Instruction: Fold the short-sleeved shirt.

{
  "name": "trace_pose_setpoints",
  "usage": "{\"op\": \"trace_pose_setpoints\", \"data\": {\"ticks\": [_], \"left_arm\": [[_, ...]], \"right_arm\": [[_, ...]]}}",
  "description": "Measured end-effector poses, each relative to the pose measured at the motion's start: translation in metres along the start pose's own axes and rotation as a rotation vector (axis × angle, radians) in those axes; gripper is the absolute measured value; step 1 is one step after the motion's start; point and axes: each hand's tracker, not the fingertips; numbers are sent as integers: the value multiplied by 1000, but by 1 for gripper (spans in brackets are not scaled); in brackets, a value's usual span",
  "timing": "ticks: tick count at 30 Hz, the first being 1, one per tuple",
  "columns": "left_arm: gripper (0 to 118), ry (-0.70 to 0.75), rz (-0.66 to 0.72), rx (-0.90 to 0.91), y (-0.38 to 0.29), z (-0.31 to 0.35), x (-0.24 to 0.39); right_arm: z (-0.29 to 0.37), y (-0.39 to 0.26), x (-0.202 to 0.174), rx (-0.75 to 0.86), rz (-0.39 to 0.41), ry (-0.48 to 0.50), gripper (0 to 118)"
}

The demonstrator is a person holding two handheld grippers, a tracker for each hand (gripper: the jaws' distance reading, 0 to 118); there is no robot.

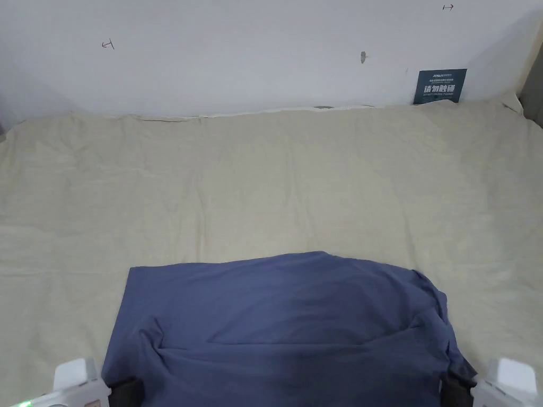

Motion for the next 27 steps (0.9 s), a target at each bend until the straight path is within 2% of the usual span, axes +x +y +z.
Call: {"op": "trace_pose_setpoints", "data": {"ticks": [1,2,8,12,14,15,17,18,19,21,24,27], "left_arm": [[116,-38,10,56,7,11,6],[116,-68,13,122,16,22,8],[115,-152,-73,450,68,93,66],[115,-149,-129,676,82,125,96],[108,-145,-164,742,84,130,107],[100,-147,-182,767,84,132,111],[61,-151,-209,796,82,134,118],[37,-148,-216,796,81,134,120],[3,-144,-225,797,81,132,123],[0,-150,-230,794,79,128,121],[0,-163,-243,755,83,120,120],[0,-126,-242,696,96,104,119]], "right_arm": [[10,10,-5,52,11,8,111],[22,22,-10,110,21,22,112],[87,91,-50,437,107,101,112],[122,114,-76,633,173,80,112],[132,118,-85,697,193,43,112],[136,119,-90,719,197,16,111],[137,119,-93,745,214,4,99],[138,119,-95,746,219,7,86],[138,119,-95,744,224,11,60],[134,119,-95,741,224,19,2],[125,119,-92,720,215,57,1],[117,119,-93,710,216,52,1]]}}
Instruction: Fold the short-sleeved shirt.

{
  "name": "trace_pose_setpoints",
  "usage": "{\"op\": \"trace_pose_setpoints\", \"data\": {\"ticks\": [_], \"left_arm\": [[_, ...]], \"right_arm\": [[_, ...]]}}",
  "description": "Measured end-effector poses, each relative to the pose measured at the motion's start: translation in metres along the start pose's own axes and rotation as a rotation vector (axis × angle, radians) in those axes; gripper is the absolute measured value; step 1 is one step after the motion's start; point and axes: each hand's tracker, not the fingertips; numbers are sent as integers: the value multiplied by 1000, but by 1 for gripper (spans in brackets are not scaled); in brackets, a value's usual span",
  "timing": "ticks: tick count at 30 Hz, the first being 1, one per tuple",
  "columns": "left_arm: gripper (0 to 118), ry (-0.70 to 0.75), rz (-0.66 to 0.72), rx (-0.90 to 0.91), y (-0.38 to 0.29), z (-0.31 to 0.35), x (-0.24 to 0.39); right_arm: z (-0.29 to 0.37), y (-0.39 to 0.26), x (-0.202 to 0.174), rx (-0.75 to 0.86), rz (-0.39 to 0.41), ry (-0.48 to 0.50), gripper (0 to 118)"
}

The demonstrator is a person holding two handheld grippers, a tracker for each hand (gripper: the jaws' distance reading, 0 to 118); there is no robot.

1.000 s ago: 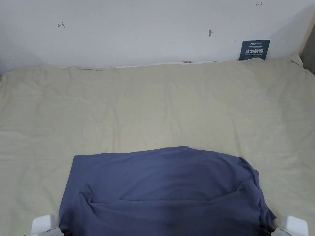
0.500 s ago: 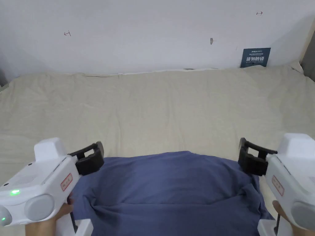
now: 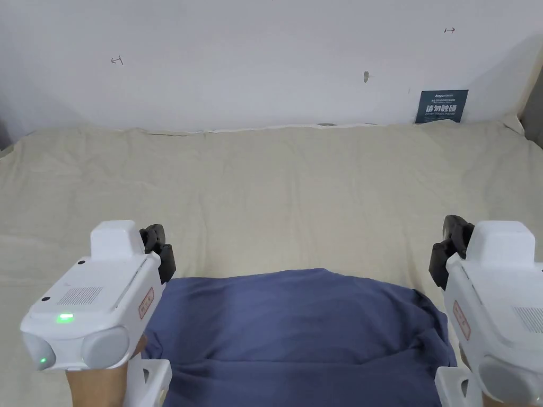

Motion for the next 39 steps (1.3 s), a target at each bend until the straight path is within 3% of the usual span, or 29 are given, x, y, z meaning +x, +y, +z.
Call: {"op": "trace_pose_setpoints", "data": {"ticks": [11,15,17,19,20,21,24,26,28,31,35,36,38,39], "left_arm": [[0,-136,125,-458,-18,-161,-80],[2,-44,131,-538,-41,-206,-103],[37,-5,138,-610,-56,-228,-112],[90,6,178,-712,-66,-240,-114],[106,32,178,-729,-71,-245,-113],[111,50,167,-735,-77,-248,-112],[98,83,118,-735,-90,-259,-108],[73,77,86,-775,-97,-264,-101],[34,64,36,-791,-103,-261,-89],[5,46,30,-749,-110,-268,-88],[3,37,8,-737,-106,-269,-82],[3,34,20,-716,-102,-265,-82],[3,23,66,-646,-90,-253,-82],[3,3,81,-626,-84,-242,-84]], "right_arm": [[-45,-18,-3,-87,0,11,1],[-67,-27,-5,-132,1,5,1],[-77,-33,-6,-160,-2,-2,1],[-86,-39,-7,-183,-7,-5,2],[-90,-42,-7,-196,-7,-8,2],[-94,-45,-7,-208,-7,-10,2],[-105,-55,-6,-246,-3,-16,2],[-112,-61,-4,-276,-7,-18,2],[-116,-68,-1,-301,-10,-23,2],[-123,-76,4,-337,-19,-25,2],[-144,-85,16,-395,-52,-28,10],[-151,-87,20,-413,-52,-32,20],[-171,-89,28,-457,-55,-30,57],[-182,-91,31,-504,-51,-32,57]]}}
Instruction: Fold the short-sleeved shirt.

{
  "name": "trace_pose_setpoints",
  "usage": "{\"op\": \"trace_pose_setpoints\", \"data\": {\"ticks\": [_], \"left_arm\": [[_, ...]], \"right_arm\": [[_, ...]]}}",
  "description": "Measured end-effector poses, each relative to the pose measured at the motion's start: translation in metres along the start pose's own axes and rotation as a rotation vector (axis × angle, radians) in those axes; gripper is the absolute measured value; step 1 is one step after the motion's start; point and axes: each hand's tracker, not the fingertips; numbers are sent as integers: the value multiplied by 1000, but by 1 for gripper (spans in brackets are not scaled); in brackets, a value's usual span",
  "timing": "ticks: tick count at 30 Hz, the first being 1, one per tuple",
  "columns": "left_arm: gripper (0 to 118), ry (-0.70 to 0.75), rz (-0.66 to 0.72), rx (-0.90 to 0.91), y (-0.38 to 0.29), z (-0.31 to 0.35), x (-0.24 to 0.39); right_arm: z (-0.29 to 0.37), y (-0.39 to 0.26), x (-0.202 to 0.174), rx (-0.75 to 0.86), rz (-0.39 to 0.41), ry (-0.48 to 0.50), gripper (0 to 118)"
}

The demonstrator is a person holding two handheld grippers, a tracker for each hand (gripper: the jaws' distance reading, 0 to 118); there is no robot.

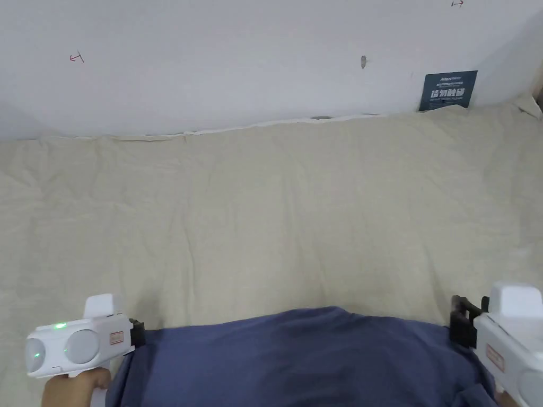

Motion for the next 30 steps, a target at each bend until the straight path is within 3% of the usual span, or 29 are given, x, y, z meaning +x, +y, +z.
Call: {"op": "trace_pose_setpoints", "data": {"ticks": [2,4,6,8,11,13,14,15,16,21,27,30], "left_arm": [[3,-24,4,55,0,21,0],[3,-41,-8,95,0,41,0],[3,-52,-18,105,0,55,1],[3,-61,-25,118,-1,62,-1],[3,-68,-20,124,0,68,-3],[3,-71,-9,124,-2,68,-5],[3,-69,-6,123,-3,69,-6],[3,-66,-4,123,-5,70,-7],[3,-63,-3,123,-8,69,-9],[3,-47,46,142,-16,82,-15],[3,-52,93,193,-35,115,-29],[3,-63,115,211,-53,143,-33]], "right_arm": [[-28,8,6,-98,11,26,72],[-57,12,8,-209,0,61,101],[-86,10,10,-284,-15,92,108],[-107,5,5,-346,22,87,99],[-132,-7,0,-405,78,101,63],[-125,-11,-2,-356,81,73,55],[-116,-9,-3,-351,75,82,39],[-110,-7,-3,-339,78,71,14],[-105,-5,0,-313,84,111,8],[-70,5,15,-180,71,132,7],[30,11,24,-21,59,207,7],[76,-2,32,25,8,243,7]]}}
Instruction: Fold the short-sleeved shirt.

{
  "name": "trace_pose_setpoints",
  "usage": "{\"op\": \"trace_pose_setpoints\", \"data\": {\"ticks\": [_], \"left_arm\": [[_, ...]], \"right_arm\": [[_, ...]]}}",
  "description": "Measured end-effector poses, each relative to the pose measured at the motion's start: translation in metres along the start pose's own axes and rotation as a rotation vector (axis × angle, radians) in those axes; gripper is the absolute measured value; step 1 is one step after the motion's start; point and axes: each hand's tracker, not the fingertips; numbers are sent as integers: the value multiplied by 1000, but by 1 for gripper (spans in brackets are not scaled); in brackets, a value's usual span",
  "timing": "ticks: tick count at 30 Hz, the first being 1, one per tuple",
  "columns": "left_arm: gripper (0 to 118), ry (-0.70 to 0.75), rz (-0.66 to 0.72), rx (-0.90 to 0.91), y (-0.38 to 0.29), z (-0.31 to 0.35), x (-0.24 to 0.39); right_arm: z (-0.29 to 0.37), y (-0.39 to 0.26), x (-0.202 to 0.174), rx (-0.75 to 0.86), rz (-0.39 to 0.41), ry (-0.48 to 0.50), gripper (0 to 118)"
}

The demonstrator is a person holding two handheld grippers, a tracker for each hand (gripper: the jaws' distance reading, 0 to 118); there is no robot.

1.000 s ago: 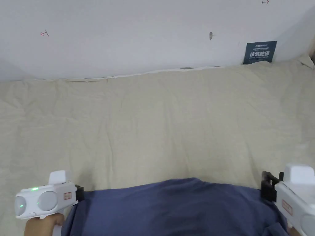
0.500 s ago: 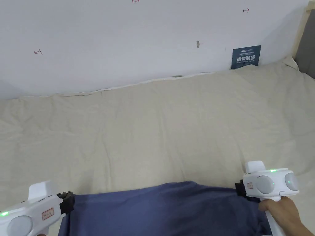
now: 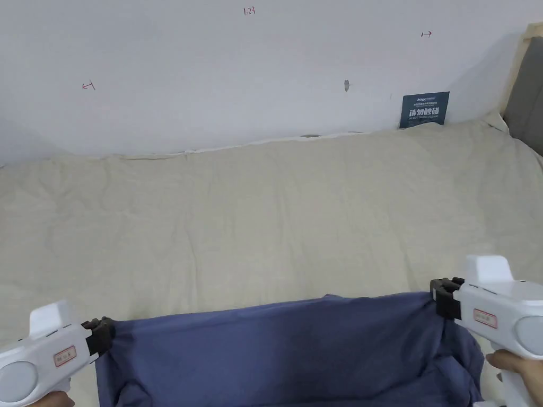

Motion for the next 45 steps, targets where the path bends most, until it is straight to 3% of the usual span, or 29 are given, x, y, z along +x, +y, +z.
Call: {"op": "trace_pose_setpoints", "data": {"ticks": [10,17,23,24,25,26,27,28,29,30,33,42,45], "left_arm": [[3,10,-7,-112,-88,50,-33],[3,72,8,-243,-154,42,-52],[4,99,-4,-280,-167,35,-44],[7,105,1,-288,-163,35,-42],[19,104,-2,-286,-161,36,-40],[39,106,-8,-277,-155,43,-36],[70,111,-8,-261,-151,47,-33],[104,112,-7,-232,-144,52,-28],[117,97,-7,-195,-136,56,-23],[117,71,-9,-149,-130,60,-23],[117,2,-46,15,-97,79,4],[116,-52,-164,409,-26,114,85],[102,-48,-186,513,-21,120,104]], "right_arm": [[84,-95,0,-38,-119,26,7],[53,-167,9,-223,-151,-53,8],[33,-179,13,-252,-174,-99,8],[34,-177,14,-253,-174,-104,8],[37,-174,12,-244,-171,-107,18],[42,-169,10,-231,-173,-112,32],[47,-163,8,-214,-173,-120,50],[53,-154,3,-184,-156,-135,77],[58,-145,0,-148,-137,-143,93],[63,-133,-4,-104,-117,-144,93],[78,-96,-20,39,-63,-140,108],[115,-11,-80,397,75,-155,108],[120,-1,-98,453,103,-175,96]]}}
